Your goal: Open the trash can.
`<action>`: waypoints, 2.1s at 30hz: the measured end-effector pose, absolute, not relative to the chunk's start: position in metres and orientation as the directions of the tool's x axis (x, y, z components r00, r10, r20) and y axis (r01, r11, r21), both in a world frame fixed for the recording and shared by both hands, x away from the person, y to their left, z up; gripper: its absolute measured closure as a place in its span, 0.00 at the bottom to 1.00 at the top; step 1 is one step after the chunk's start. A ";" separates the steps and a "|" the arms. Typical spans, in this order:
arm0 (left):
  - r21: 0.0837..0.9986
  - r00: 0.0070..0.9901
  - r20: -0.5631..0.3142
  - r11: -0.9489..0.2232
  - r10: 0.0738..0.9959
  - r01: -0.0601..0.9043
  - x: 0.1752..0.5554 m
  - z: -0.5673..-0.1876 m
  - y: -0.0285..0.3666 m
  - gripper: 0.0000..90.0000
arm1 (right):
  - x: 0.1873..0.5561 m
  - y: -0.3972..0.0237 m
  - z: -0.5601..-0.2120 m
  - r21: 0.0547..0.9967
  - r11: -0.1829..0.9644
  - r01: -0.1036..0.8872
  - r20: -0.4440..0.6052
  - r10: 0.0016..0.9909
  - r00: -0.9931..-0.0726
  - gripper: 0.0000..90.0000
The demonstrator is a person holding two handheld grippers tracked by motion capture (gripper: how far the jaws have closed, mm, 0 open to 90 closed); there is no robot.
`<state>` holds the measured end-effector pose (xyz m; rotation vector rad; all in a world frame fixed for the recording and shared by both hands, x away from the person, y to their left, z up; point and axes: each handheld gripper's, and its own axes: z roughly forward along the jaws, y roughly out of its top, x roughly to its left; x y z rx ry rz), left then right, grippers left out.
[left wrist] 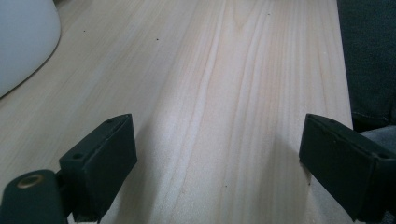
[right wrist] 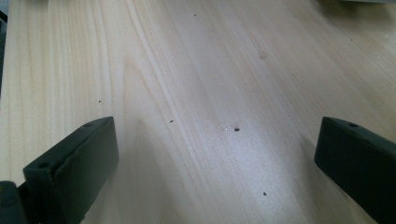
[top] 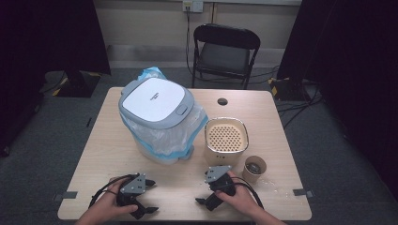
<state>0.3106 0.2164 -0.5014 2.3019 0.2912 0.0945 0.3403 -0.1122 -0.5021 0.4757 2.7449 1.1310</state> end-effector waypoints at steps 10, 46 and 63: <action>0.731 0.971 -0.021 -0.660 0.236 0.176 0.311 -0.501 0.216 0.11 | 0.342 -0.115 -0.492 0.666 0.709 0.232 -0.007 0.317 -0.948 0.21; 0.734 0.970 -0.021 -0.655 0.240 0.178 0.310 -0.502 0.217 0.11 | 0.359 -0.124 -0.348 0.670 0.710 0.217 0.041 0.256 -0.966 0.20; 0.736 0.971 -0.015 -0.655 0.237 0.171 0.311 -0.502 0.217 0.11 | 0.383 -0.120 -0.299 0.675 0.716 0.176 -0.004 0.242 -0.970 0.19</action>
